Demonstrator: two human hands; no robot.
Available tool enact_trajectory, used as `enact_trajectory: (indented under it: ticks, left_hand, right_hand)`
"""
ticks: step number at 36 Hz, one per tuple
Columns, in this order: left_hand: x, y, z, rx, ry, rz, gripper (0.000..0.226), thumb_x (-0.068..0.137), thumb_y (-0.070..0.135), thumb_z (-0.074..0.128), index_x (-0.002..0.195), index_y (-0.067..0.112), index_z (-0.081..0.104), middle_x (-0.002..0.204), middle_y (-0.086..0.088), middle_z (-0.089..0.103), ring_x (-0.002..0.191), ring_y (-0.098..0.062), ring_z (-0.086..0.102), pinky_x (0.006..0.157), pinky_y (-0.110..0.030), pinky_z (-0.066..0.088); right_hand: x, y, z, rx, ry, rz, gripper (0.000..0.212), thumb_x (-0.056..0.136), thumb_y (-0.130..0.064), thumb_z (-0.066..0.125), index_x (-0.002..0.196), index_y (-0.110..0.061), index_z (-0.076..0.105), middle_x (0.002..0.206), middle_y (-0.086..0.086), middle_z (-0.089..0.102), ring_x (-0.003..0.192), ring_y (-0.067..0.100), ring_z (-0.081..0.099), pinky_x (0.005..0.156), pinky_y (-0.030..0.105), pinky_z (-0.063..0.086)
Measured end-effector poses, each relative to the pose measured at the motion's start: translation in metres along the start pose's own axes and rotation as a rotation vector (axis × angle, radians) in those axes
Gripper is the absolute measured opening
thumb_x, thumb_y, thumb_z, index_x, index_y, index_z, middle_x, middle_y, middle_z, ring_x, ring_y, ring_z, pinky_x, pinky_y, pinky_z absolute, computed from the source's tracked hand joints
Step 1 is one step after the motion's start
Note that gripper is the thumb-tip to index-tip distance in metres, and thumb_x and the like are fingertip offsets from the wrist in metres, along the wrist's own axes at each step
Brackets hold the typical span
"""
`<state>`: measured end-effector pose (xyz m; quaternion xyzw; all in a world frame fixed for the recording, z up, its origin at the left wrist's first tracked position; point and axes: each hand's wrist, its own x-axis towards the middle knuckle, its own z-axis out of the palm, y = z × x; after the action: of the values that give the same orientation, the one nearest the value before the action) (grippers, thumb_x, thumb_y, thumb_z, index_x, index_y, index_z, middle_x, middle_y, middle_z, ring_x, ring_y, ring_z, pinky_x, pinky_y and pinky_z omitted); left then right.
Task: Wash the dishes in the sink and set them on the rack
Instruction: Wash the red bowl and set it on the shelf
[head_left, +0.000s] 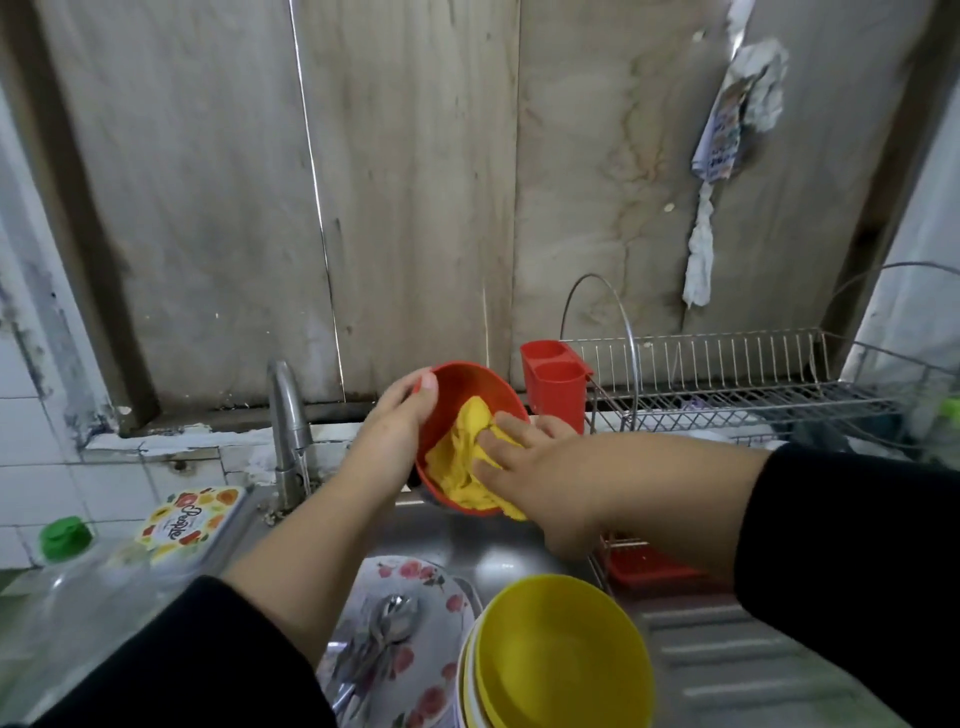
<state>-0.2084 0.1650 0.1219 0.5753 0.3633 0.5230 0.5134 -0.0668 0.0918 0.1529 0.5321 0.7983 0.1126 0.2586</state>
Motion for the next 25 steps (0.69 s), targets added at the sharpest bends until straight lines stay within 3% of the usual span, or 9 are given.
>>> enact_trajectory:
  ticks: [2,5,9,11,13,17,20,23,25]
  left_hand:
    - [-0.002,0.007,0.005,0.015,-0.042,0.038,0.011,0.091,0.038,0.057,0.098,0.034,0.064,0.120,-0.004,0.064,0.115,-0.021,0.058,0.105,-0.044,0.041]
    - [-0.006,0.014,0.015,0.010,-0.094,0.042,0.018,0.084,0.038,0.062,0.101,0.032,0.064,0.124,-0.006,0.063,0.118,-0.021,0.057,0.107,-0.043,0.040]
    - [-0.008,0.027,0.020,-0.121,-0.163,-0.025,0.023,0.096,0.021,0.048,0.116,0.018,0.060,0.110,-0.011,0.068,0.095,-0.023,0.065,0.079,-0.031,0.054]
    - [-0.010,0.034,0.025,-0.193,-0.141,-0.019,0.018,0.095,0.018,0.048,0.107,0.020,0.061,0.095,-0.008,0.069,0.079,-0.018,0.065,0.062,-0.022,0.054]
    - [-0.012,0.032,0.034,-0.233,-0.030,0.028,0.015,0.094,0.015,0.050,0.100,0.022,0.062,0.097,-0.010,0.066,0.076,-0.016,0.065,0.061,-0.023,0.053]
    - [-0.036,0.013,0.050,-0.270,0.133,0.104,0.022,0.089,0.025,0.060,0.109,0.035,0.056,0.118,-0.002,0.062,0.104,-0.020,0.062,0.088,-0.036,0.051]
    - [-0.038,0.015,0.038,-0.239,-0.043,-0.044,0.056,0.071,0.031,0.073,0.122,0.028,0.052,0.121,-0.006,0.062,0.103,-0.024,0.062,0.080,-0.037,0.052]
    - [-0.039,0.035,0.023,-0.185,-0.188,-0.198,0.020,0.085,0.023,0.056,0.101,0.013,0.062,0.084,-0.009,0.070,0.071,-0.022,0.065,0.063,-0.028,0.051]
    - [-0.040,0.037,0.025,-0.101,-0.111,-0.248,0.016,0.088,0.017,0.046,0.077,0.014,0.057,0.058,-0.005,0.061,0.052,-0.019,0.056,0.052,-0.023,0.045]
  right_hand:
    - [-0.009,0.004,0.000,0.102,-0.105,-0.038,0.091,0.089,-0.023,0.057,0.151,-0.018,-0.010,0.157,0.007,-0.022,0.144,0.026,-0.019,0.118,0.049,0.004]
    - [-0.015,0.021,0.005,-0.034,-0.043,-0.092,0.089,0.091,-0.017,0.057,0.151,-0.026,-0.008,0.159,0.001,-0.013,0.147,0.022,-0.002,0.112,0.049,0.017]
    - [-0.020,0.038,0.019,-0.280,0.483,-0.108,0.071,0.079,-0.018,0.070,0.142,-0.027,0.039,0.142,0.009,0.044,0.115,0.028,0.050,0.082,0.037,0.041]
    - [-0.015,0.036,0.032,-0.157,0.753,-0.094,0.057,0.053,-0.024,0.085,0.108,-0.027,0.069,0.097,0.002,0.068,0.077,0.022,0.060,0.059,0.027,0.043]
    - [-0.006,0.020,0.040,0.083,0.873,-0.029,0.043,0.044,-0.028,0.084,0.086,-0.030,0.074,0.074,-0.004,0.065,0.064,0.020,0.058,0.050,0.026,0.039]
    - [0.006,-0.017,0.040,0.600,0.767,0.088,0.009,0.071,-0.017,0.064,0.079,-0.020,0.068,0.085,0.005,0.065,0.084,0.031,0.056,0.070,0.041,0.049]
    - [-0.002,0.004,0.050,0.458,0.771,-0.080,0.023,0.068,-0.013,0.062,0.085,-0.026,0.070,0.084,-0.003,0.066,0.080,0.025,0.059,0.065,0.035,0.050]
    - [-0.019,0.037,0.044,-0.090,0.790,-0.103,0.027,0.061,-0.027,0.058,0.081,-0.033,0.074,0.073,-0.010,0.063,0.068,0.016,0.055,0.053,0.025,0.038]
    - [-0.019,0.041,0.041,-0.146,0.797,-0.071,0.028,0.052,-0.027,0.072,0.078,-0.035,0.074,0.073,-0.011,0.063,0.069,0.015,0.054,0.053,0.026,0.035]
